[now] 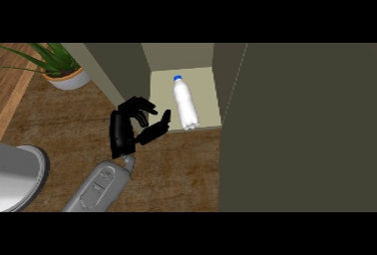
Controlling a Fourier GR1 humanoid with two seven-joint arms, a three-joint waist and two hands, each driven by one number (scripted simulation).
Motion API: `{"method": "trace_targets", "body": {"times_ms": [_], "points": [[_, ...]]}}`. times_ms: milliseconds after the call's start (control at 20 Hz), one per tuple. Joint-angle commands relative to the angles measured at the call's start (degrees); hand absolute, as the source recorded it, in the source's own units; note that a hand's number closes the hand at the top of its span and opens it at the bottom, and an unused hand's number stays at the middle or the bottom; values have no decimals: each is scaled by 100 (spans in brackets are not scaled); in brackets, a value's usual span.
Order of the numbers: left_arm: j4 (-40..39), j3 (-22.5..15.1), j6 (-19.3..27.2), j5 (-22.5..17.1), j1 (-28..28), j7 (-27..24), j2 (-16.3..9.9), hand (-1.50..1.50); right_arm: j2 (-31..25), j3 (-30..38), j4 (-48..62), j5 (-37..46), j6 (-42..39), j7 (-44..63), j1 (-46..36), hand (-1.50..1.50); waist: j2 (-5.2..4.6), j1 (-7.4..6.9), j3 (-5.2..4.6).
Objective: Pick up the bottled water, place it into the cabinet and close the cabinet
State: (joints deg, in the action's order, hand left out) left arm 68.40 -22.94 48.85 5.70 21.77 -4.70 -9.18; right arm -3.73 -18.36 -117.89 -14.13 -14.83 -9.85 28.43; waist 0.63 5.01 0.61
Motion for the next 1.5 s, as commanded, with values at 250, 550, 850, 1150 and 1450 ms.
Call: {"method": "trace_targets", "body": {"times_ms": [250, 550, 850, 1150, 1450], "points": [[-1297, 441, -459, -127, 1470, 744, -137, -150, -51, -30, -24, 17, -50, -47, 52, -150, -220, 184, -62], [-1191, 469, -481, -281, 1475, 621, -150, -150, -131, 110, -14, -60, -125, -115, 6, -150, -228, 160, -69], [-612, 596, -871, -865, 1438, -6, -92, -150, -111, 40, 3, -28, -175, -273, 80, -150, -210, 112, -82], [-391, 762, -1486, -1586, 1216, -874, 173, -150, -1, 23, 42, 138, 38, -221, 42, -150, -188, -56, -87], [-367, 957, -2228, -2103, 1157, -1395, 210, -150, -81, 165, -350, -15, 178, 1, 263, -150, -104, -295, -70]]}}
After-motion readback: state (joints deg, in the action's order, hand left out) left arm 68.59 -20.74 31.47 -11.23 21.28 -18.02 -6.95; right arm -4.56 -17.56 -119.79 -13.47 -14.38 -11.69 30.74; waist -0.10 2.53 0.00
